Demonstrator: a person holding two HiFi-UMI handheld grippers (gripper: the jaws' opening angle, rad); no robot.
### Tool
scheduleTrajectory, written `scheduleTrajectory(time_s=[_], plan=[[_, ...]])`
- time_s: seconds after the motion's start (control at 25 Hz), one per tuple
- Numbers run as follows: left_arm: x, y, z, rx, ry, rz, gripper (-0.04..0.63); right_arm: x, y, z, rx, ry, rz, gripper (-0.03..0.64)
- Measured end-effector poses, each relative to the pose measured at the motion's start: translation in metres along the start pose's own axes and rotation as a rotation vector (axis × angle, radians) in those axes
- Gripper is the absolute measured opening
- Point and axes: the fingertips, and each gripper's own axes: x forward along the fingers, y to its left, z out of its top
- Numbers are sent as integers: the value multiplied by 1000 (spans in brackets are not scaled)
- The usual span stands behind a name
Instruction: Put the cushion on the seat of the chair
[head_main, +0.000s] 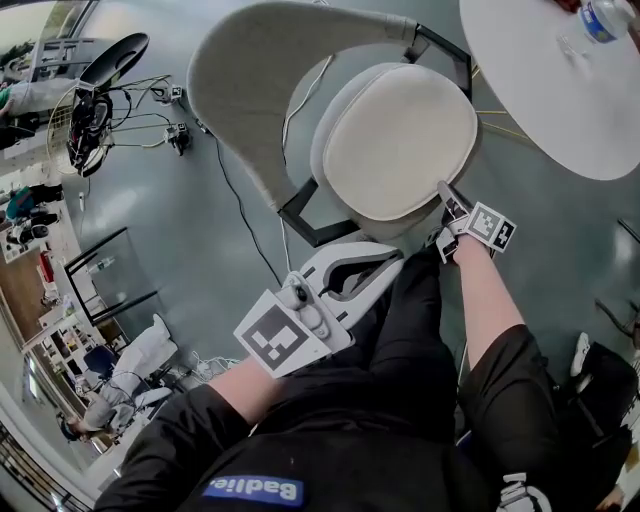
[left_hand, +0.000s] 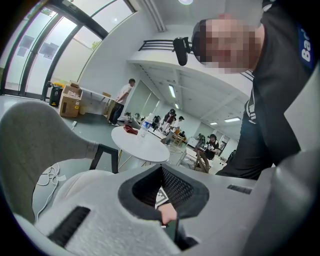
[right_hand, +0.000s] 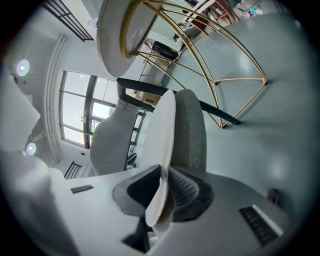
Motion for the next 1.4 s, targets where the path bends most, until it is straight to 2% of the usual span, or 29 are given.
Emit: scheduleTrajectory(time_s=[0.24,0.44,0.68,0.8,1.04,1.16,1.4], plan=[[0,-4,-4,0,7,-2,15,-2,-9,-1,-23,21,-18,51],[-3,-9,-2,8,-4,-4,15,-17,-21,-7,-24,40,-52,124],[-29,-22,16,30,-44,-21,15,-53,4,-26,-40,47,-76,126],[-45,-34,32,42,-66,-28,15,-79,35,-31,-69,60,-74,126],[-69,-57,64,108,-131,-40,15,-129,126,-11,-181,41,-28,126],[-91,-69,73,105,-138,-48,15,-147,181,-20,-219,37,11,126],[-111,-75,91,117,-191,-74,15,-169,285,-8,-346,-11,114,126]])
